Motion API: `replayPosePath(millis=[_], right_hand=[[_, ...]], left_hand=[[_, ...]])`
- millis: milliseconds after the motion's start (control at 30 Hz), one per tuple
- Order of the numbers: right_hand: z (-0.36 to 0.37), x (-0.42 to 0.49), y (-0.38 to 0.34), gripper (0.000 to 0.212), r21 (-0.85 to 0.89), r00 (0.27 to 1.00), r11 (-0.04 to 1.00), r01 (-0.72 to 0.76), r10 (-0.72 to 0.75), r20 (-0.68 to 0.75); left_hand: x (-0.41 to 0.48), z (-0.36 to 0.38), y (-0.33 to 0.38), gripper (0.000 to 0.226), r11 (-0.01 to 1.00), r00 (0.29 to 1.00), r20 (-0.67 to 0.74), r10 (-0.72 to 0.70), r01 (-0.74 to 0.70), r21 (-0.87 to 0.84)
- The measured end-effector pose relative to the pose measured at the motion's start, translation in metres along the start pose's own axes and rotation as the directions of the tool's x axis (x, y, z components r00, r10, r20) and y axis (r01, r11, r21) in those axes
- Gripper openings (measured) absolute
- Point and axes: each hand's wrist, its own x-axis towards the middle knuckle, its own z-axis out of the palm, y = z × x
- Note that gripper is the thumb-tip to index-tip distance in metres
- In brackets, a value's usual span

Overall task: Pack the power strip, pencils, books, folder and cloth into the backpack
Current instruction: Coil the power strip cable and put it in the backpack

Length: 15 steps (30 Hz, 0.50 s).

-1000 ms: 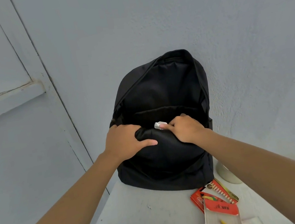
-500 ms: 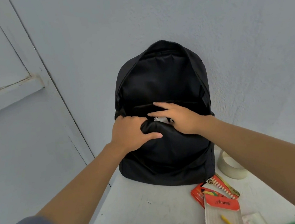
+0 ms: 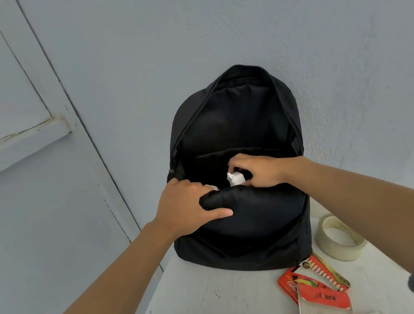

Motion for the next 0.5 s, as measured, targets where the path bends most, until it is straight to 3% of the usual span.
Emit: replayPosePath(millis=[100,233,333,500], right_hand=[[0.0,-0.004,-0.002,0.033,0.084,0.999,0.996,-0.003,0.0,0.037],[-0.002,-0.008,-0.006,0.035,0.073,1.0,0.997,0.014,-0.015,0.006],[0.006,-0.01,-0.011,0.042,-0.034,0.992,0.998,-0.043,0.039,-0.117],[0.016,-0.008,-0.009,0.041,-0.167,0.919,0.955,-0.246,0.175,-0.353]], left_hand=[[0.002,0.0,0.001,0.072,1.0,1.0,0.016,0.012,-0.012,0.0],[-0.001,0.001,0.003,0.07,1.0,1.0,-0.021,0.0,0.0,0.018],[-0.002,0.002,0.006,0.067,0.998,0.997,-0.071,-0.009,0.013,0.068],[0.0,0.006,0.015,0.062,0.995,0.991,-0.123,-0.048,0.058,0.08]])
